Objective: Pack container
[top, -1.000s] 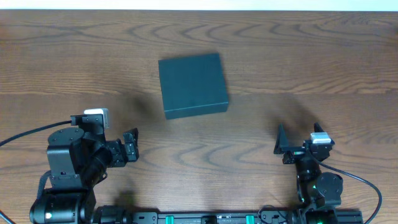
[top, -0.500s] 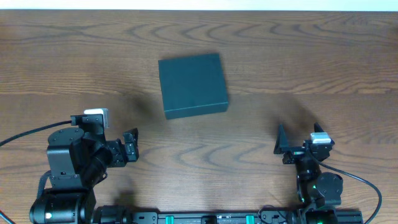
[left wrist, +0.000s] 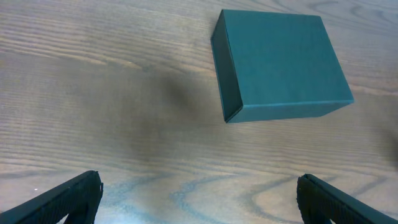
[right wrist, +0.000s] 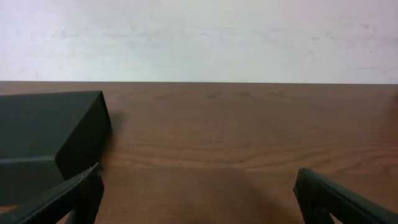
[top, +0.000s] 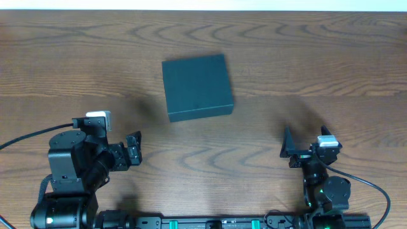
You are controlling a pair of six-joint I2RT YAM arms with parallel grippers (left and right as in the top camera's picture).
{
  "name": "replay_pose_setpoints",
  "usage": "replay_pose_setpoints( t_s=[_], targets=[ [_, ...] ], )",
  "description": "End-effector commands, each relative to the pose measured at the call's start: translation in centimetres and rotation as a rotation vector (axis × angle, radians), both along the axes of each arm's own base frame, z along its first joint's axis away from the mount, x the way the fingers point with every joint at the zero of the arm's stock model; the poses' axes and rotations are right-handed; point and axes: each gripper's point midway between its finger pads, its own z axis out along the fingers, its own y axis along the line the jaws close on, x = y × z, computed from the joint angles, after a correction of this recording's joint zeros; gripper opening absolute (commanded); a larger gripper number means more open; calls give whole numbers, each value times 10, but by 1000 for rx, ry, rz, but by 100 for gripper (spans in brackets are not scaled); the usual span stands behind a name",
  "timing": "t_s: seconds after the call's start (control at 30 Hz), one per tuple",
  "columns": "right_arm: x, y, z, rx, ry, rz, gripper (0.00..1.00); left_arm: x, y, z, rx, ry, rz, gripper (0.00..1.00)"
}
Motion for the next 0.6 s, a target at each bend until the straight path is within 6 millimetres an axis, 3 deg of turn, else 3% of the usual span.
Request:
replay_pose_setpoints(
  t_s=[0.0, 0.23, 0.57],
  targets=[
    [0, -1, 0, -11, -5, -1, 99, 3, 1, 4, 45, -71, -31, 98],
    [0, -1, 0, -11, -5, -1, 99, 15, 2, 30, 125, -468, -60, 99],
    [0, -1, 0, -11, -5, -1, 99, 23, 8, 37, 189, -887, -21, 99]
  ],
)
